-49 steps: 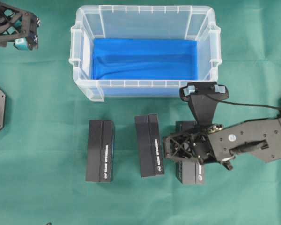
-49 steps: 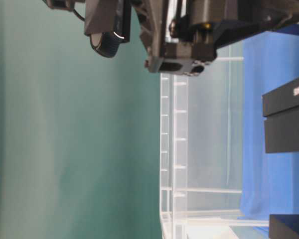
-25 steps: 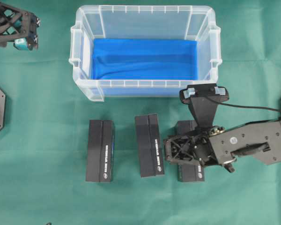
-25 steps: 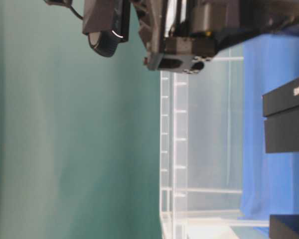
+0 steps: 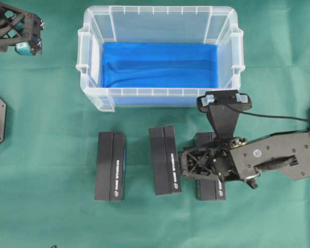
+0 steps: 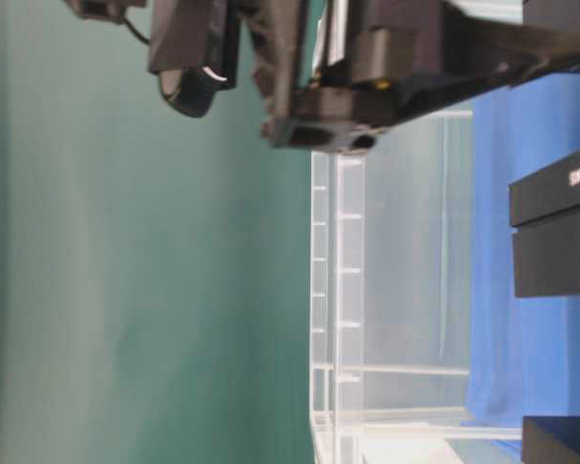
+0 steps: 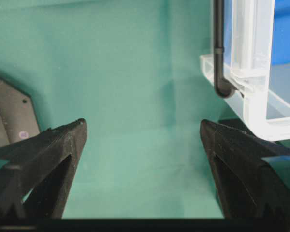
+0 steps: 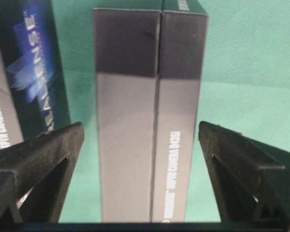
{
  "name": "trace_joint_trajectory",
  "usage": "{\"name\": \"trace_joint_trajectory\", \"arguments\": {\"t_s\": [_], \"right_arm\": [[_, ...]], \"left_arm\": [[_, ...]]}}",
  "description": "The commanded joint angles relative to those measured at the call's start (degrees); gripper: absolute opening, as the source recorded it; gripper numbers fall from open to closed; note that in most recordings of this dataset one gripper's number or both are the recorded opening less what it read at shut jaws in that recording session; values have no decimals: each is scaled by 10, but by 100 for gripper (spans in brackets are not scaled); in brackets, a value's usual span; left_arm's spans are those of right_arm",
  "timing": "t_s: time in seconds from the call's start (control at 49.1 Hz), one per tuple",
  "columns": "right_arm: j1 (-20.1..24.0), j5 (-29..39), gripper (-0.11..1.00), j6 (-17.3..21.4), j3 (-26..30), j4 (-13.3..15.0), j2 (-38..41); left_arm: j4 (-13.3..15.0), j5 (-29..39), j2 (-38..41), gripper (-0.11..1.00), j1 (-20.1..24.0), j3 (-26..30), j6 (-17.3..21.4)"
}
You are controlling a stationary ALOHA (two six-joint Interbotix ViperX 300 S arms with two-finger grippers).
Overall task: Take out the box from the case.
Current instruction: 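Open the right gripper and withdraw it to the right side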
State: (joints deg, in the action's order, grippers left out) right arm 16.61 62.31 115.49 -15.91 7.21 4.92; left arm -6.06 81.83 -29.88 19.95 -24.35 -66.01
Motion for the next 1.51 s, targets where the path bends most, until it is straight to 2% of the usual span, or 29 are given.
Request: {"name": "trace_joint_trajectory", "arguments": {"t_s": [0.0,0.488,0.773,0.997,1.119,1.262,1.486], "right_arm": [[0,14,93,0,25,1,-29],[0,203,92,-16,176,14,-71],[0,261,92,-32,247,17,-70],[-2,265,90,-33,246,21,-69],[-1,266,90,-48,236,18,-80],[2,265,90,-48,199,6,-112],[15,265,90,-34,127,6,-179]], "left_arm": [[-1,-2,-5,96,-2,6,2],[-1,-4,-5,96,-2,6,2],[-1,-4,-5,96,-1,6,1],[-1,-4,-5,96,-2,6,2],[-1,-3,-5,96,-1,6,2],[-1,-1,-5,96,-1,6,2],[-1,-1,-5,96,-2,6,1]]}}
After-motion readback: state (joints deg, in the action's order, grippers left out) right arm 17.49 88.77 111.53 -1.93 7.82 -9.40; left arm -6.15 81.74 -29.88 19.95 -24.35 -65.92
